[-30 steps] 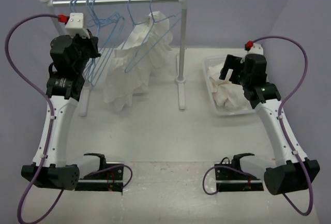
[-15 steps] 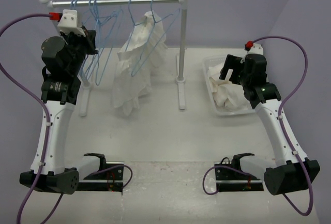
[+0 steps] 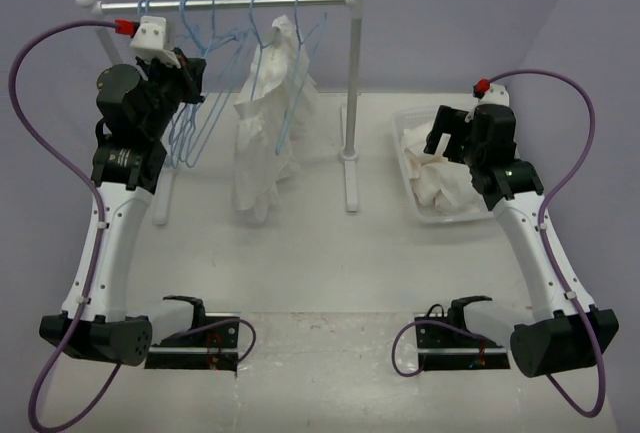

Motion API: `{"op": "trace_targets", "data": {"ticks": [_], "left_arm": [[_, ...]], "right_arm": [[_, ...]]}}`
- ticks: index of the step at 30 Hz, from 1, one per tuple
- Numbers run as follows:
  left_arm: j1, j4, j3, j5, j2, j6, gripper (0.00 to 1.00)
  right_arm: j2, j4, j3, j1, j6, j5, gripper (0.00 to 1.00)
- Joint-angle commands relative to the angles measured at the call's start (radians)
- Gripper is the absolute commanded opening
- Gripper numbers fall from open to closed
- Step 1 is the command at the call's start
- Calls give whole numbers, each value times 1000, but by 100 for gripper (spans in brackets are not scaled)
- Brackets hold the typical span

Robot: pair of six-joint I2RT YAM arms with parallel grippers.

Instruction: Remove the skirt from the hanger

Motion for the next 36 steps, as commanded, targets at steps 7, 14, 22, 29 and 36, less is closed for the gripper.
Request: {"op": "trace_targets", "data": {"ticks": [7,14,22,29,36], "left_arm": [[-17,70,-18,-138,-3,-43,0],[-17,69,5,-277,-77,-42,0],[-17,78,13,-224,-84,-60,0],[-17,35,54,-181,-95,-86,0],[-17,-11,-17,-169,-127,-115,0]], "right_arm": [[-6,9,5,4,-13,21,99],[2,9,11,4,-14,11,99],[-4,9,10,4,-14,16,99],[-4,13,7,4,-13,19,99],[-6,13,7,4,-8,16,99]]}}
